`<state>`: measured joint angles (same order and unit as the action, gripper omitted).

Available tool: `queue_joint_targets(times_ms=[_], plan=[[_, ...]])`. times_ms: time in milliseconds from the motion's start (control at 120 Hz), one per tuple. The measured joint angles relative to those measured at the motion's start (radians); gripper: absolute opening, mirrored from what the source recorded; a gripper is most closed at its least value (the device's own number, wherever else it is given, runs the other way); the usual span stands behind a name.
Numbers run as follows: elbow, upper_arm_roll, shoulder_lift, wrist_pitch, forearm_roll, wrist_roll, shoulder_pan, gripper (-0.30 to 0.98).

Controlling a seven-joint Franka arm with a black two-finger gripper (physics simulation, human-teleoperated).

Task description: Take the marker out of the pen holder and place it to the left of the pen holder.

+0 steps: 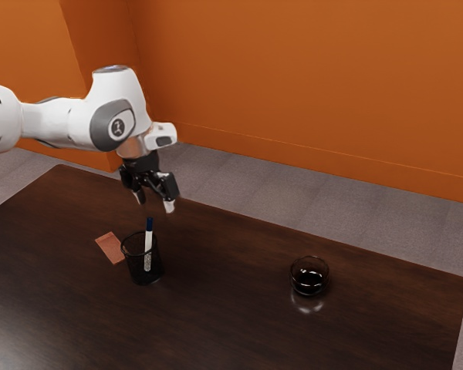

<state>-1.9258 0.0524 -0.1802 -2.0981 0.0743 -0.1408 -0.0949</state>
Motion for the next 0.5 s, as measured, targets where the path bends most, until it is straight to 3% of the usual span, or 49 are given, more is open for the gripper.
queue_joint_targets(times_ms=[200, 500], plan=[[-0.125, -0.001, 0.033, -0.196, 0.000, -0.053, -0.021, 0.64], [-0.209, 0.000, 0.046, -0.278, 0.002, -0.111, -0.033, 0.62]])
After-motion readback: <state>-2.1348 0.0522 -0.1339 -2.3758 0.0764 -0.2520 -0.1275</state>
